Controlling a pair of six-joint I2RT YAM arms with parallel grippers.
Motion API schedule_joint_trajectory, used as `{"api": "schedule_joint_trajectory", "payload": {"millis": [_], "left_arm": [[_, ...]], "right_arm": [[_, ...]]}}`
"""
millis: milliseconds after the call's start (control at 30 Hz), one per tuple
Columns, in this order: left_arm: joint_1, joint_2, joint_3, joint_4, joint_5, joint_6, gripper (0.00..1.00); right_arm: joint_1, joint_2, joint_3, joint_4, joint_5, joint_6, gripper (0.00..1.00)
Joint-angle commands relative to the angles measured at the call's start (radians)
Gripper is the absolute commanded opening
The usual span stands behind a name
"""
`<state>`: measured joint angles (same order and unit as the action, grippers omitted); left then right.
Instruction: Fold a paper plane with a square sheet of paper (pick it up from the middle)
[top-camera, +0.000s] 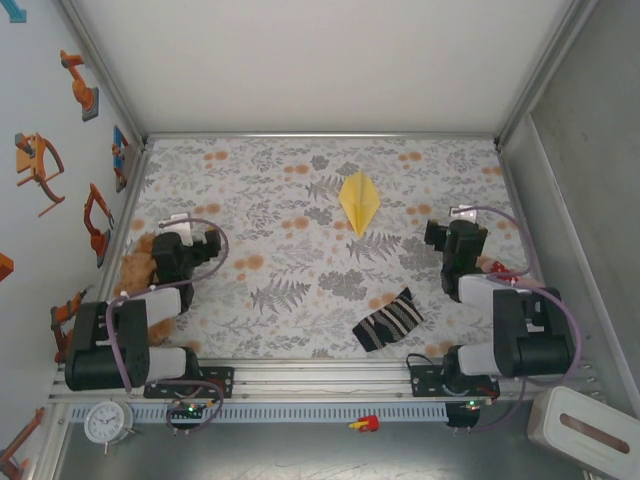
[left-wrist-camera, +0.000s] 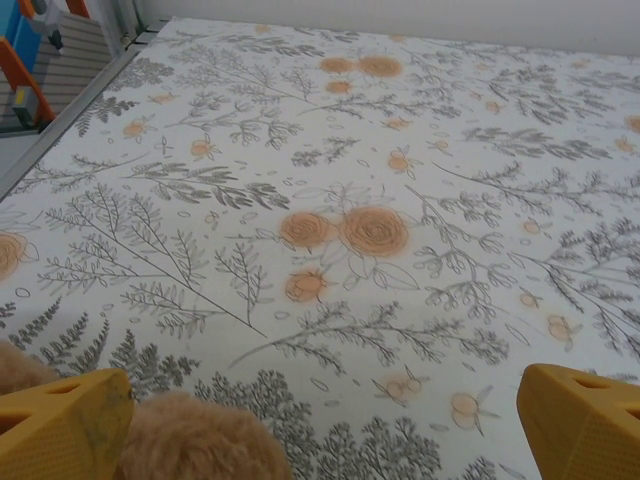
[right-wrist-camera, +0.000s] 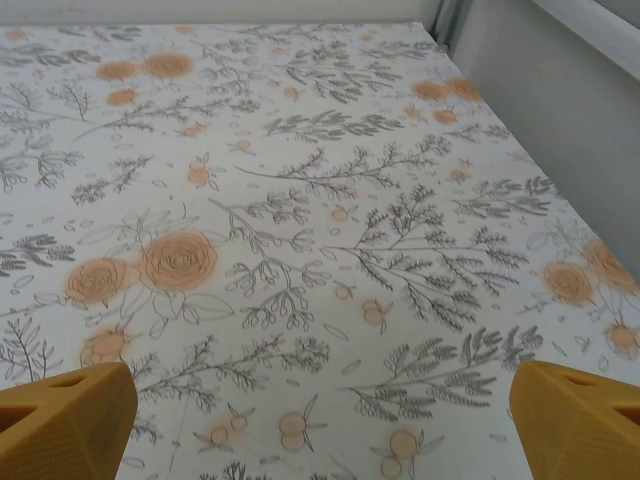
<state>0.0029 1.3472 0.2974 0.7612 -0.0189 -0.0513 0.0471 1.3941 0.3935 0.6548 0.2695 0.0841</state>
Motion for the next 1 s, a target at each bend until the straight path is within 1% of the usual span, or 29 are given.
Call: {"api": "schedule_joint_trajectory", "payload": {"millis": [0, 167, 233, 300, 333, 367, 400, 433, 467, 500, 967], "left_arm": [[0.045, 0.087, 0.027, 0.146, 0.132, -0.013, 0.98], [0.052, 0.198, 0.053, 0.198, 0.158, -0.017, 0.97], [0.050, 0.185, 0.064, 0.151, 0.148, -0.015, 0.97], [0.037, 0.193, 0.076, 0.146, 0.126, -0.008, 0.96], [0.025, 0.197, 0.091, 0.119, 0.107, 0.002, 0.96], [0.004, 0.191, 0.112, 0.064, 0.061, 0.013, 0.96], [-0.016, 0.186, 0.119, 0.044, 0.016, 0.023, 0.96], [-0.022, 0.196, 0.115, 0.072, -0.023, 0.021, 0.96], [-0.024, 0.198, 0.114, 0.077, -0.030, 0.020, 0.96], [-0.026, 0.192, 0.117, 0.055, -0.032, 0.020, 0.96], [-0.026, 0.193, 0.118, 0.059, -0.034, 0.019, 0.96]], "right_arm": [[-0.030, 0.058, -0.012, 0.147, -0.073, -0.024, 0.95], [-0.055, 0.135, -0.015, 0.217, -0.121, -0.009, 0.95], [-0.059, 0.146, -0.018, 0.233, -0.133, -0.009, 0.95], [-0.061, 0.148, -0.015, 0.233, -0.137, -0.007, 0.96], [-0.062, 0.148, -0.015, 0.232, -0.139, -0.007, 0.95], [-0.062, 0.149, -0.015, 0.232, -0.138, -0.007, 0.95], [-0.062, 0.149, -0.013, 0.230, -0.138, -0.007, 0.97], [-0.062, 0.149, -0.013, 0.229, -0.138, -0.006, 0.99], [-0.063, 0.149, -0.013, 0.228, -0.139, -0.005, 0.99], [-0.064, 0.149, -0.013, 0.228, -0.140, -0.006, 0.99], [-0.063, 0.149, -0.013, 0.229, -0.139, -0.006, 0.99]]}}
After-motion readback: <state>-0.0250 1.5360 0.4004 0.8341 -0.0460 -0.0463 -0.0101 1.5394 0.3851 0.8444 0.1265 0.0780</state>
